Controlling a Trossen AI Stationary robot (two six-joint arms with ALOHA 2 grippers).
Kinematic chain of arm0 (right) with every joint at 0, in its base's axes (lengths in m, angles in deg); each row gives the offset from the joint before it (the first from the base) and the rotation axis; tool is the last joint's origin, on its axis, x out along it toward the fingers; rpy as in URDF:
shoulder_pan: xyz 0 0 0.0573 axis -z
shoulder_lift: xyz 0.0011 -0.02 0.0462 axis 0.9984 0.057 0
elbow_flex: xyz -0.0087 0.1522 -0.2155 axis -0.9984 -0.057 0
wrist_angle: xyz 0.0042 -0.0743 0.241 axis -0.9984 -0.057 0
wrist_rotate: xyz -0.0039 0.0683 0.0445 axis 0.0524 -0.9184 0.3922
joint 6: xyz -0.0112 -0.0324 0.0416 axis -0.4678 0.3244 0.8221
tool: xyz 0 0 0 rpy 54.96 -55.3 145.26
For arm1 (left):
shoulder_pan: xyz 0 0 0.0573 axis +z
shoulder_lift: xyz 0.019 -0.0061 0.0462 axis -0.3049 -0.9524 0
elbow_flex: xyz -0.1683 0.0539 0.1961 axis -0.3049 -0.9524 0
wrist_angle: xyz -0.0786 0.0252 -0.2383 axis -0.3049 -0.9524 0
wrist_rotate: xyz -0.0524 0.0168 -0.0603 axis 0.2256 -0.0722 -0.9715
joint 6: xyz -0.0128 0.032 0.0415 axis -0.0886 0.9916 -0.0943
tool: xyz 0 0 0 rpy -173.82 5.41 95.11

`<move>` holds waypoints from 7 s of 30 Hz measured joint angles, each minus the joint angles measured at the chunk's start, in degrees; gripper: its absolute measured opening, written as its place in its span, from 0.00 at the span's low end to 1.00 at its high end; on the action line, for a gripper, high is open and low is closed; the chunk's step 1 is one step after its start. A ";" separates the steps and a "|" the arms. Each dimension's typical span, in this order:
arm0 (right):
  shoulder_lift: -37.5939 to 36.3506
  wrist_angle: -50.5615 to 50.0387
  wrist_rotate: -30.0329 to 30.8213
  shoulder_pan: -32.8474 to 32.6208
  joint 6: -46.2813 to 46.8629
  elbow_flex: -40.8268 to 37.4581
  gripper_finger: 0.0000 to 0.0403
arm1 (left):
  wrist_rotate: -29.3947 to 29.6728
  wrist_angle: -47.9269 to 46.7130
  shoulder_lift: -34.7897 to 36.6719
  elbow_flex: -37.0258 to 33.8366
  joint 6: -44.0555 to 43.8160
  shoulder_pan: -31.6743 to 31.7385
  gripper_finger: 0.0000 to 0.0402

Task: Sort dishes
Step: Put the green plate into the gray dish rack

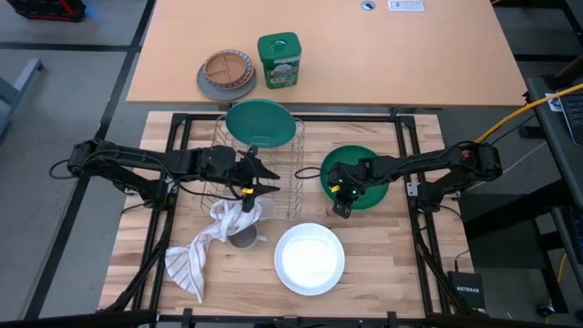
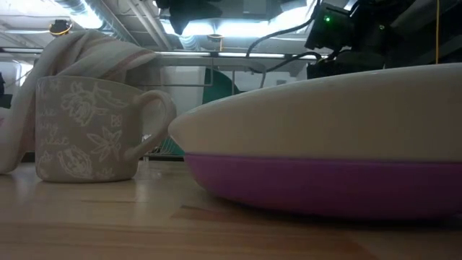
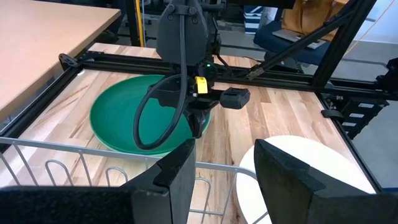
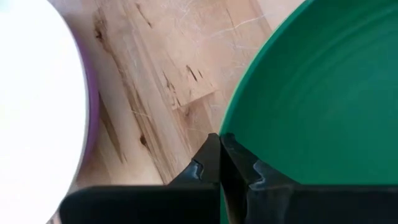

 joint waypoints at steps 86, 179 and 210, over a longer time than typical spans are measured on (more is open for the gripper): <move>9.64 -9.31 3.33 0.00 1.46 8.35 0.41 | 0.02 -4.00 -0.09 0.04 0.03 -0.01 0.38; 9.01 -28.92 1.57 -0.81 -5.22 27.27 0.00 | -0.03 10.76 -9.02 -0.02 18.01 -1.66 0.38; 9.62 -36.92 7.93 -0.75 -3.49 30.45 0.00 | -0.42 24.77 -20.43 0.02 21.06 0.39 0.38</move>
